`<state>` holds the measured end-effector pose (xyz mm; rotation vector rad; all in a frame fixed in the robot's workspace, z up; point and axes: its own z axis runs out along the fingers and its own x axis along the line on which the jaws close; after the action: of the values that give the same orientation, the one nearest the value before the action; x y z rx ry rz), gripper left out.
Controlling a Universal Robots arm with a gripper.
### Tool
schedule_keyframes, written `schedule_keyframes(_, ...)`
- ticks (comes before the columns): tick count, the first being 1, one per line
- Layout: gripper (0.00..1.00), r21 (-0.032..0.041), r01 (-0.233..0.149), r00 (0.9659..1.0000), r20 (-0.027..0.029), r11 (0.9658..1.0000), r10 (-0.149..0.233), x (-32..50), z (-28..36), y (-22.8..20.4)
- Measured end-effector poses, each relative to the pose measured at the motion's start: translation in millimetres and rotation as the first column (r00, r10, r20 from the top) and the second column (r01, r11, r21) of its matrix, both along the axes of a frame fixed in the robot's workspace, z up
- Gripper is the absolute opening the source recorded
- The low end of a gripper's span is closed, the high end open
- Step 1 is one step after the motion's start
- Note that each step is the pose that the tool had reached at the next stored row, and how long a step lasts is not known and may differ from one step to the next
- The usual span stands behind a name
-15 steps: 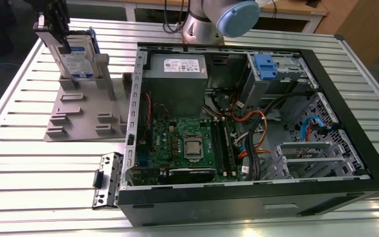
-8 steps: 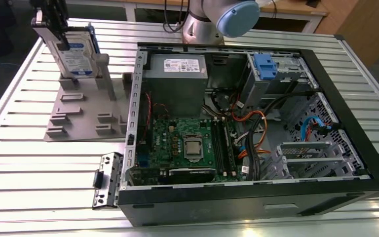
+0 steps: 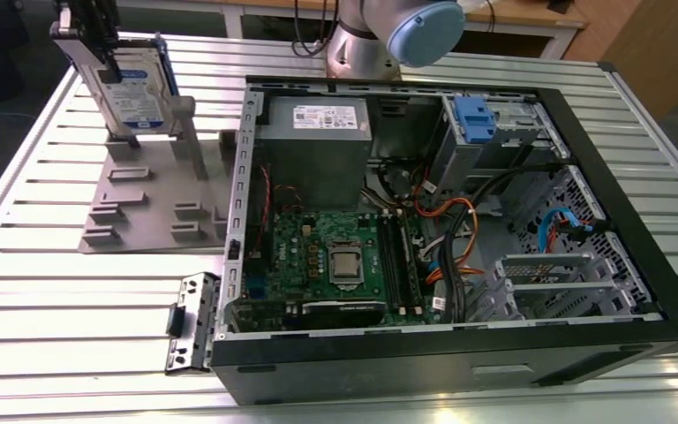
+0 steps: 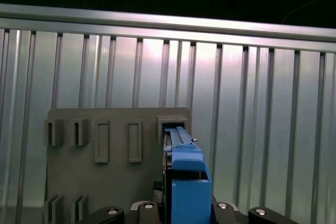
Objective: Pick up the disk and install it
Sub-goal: 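Pick up the disk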
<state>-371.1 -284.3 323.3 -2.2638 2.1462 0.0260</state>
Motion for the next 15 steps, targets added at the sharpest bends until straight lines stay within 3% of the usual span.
schedule_keyframes(15, 0.36, 0.0004, 0.000, 1.0000, 0.0000, 1.0000, 0.000, 0.0, 15.2, 0.0)
